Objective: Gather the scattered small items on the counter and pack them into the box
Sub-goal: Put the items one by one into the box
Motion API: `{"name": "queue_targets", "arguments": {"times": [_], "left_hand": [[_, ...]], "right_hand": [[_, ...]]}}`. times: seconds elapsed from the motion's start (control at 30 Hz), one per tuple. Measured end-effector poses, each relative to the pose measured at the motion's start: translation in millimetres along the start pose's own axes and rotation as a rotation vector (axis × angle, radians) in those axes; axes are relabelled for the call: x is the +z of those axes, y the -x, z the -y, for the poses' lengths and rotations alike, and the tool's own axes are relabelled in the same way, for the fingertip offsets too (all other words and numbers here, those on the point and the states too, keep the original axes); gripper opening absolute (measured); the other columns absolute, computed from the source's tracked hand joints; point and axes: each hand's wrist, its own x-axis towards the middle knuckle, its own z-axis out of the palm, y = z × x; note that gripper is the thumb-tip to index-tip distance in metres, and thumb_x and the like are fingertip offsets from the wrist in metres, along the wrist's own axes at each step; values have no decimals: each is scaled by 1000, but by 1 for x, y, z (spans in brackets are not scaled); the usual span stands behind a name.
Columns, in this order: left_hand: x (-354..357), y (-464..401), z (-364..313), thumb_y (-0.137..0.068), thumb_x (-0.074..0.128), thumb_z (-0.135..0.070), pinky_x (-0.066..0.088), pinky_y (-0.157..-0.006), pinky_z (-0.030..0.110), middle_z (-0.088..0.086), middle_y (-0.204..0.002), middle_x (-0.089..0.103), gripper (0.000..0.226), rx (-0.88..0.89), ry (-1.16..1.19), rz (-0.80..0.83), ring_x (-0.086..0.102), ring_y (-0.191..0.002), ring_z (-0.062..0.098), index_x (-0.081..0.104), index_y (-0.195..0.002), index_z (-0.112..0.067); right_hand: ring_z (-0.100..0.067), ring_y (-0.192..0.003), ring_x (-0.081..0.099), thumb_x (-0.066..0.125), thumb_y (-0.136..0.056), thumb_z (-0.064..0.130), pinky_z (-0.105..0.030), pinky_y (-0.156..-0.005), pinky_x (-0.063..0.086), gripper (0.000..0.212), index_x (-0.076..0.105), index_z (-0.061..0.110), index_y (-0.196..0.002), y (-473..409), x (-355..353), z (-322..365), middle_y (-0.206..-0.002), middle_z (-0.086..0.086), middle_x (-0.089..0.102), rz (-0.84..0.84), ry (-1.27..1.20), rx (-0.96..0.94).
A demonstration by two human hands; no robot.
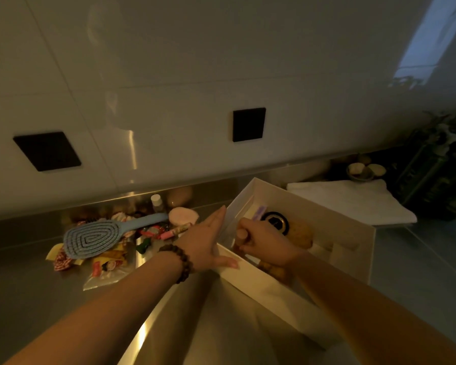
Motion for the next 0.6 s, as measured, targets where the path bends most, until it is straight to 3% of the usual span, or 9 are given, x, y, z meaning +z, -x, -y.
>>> {"name": "queue_targets", "arguments": {"times": [0.07, 0.2, 0.47, 0.6], "left_hand": [[2, 1, 0, -56, 65, -77, 20, -102, 25, -10, -156, 2, 127, 7, 15, -17, 20, -139, 15, -17, -143, -35], [2, 2, -2, -60, 69, -70, 25, -107, 34, -7, -157, 4, 124, 1, -16, -37, 22, -139, 18, -16, -144, -35], [-4, 7, -10, -61, 70, -67, 20, -112, 36, -3, -157, 3, 124, -14, -35, -48, 16, -141, 19, -12, -146, -29], [-6, 15, -11, -64, 67, -67, 13, -113, 37, 0, -157, 3, 120, -10, -105, -103, 9, -142, 19, -7, -148, -23]], "right_hand": [[-13, -84, 55, 61, -85, 20, -28, -75, 44, 10, 53, 24, -89, -4, 3, -1, -94, 4, 53, -2, 123, -19], [-19, -99, 53, 62, -86, 22, -30, -87, 43, 22, 59, 14, -107, -8, 8, -3, -110, -4, 51, 5, 234, 13], [-17, -113, 49, 70, -82, 25, -29, -95, 40, 45, 54, 16, -124, -1, 1, 1, -125, -3, 51, 5, 135, 112], [-10, -108, 50, 65, -87, 26, -28, -95, 43, 42, 53, 20, -126, 5, -3, 22, -124, 2, 54, -166, -26, 127]]}}
